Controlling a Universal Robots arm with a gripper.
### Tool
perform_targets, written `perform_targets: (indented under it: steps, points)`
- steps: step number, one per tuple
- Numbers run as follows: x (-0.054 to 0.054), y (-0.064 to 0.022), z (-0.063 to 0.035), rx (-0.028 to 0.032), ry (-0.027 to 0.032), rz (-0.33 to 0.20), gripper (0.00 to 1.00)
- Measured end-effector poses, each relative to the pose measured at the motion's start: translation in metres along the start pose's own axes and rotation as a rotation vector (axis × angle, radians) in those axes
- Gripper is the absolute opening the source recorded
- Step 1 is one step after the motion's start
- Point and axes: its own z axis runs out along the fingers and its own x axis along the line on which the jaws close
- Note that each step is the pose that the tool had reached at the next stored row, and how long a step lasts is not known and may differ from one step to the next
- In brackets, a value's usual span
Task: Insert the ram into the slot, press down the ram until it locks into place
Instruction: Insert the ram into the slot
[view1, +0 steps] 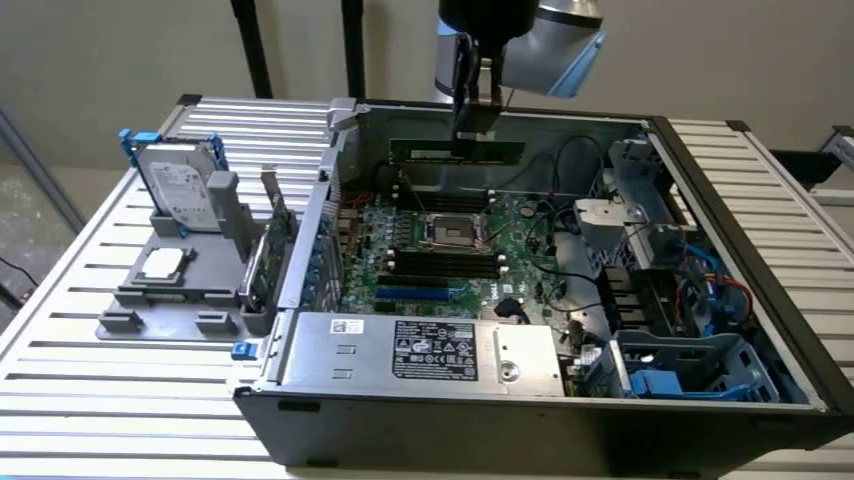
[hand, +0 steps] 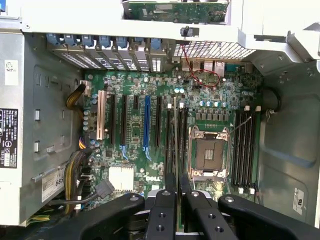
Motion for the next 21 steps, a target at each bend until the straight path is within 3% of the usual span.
perform_targets:
  steps: [7,21]
  points:
    - [-0.004,-0.0005,0.0128,0.0007,-0.0016,0.04,0.14]
    - [-0.016,-0.0016,0.0391,0.0012,-0.0029,0.07,0.14]
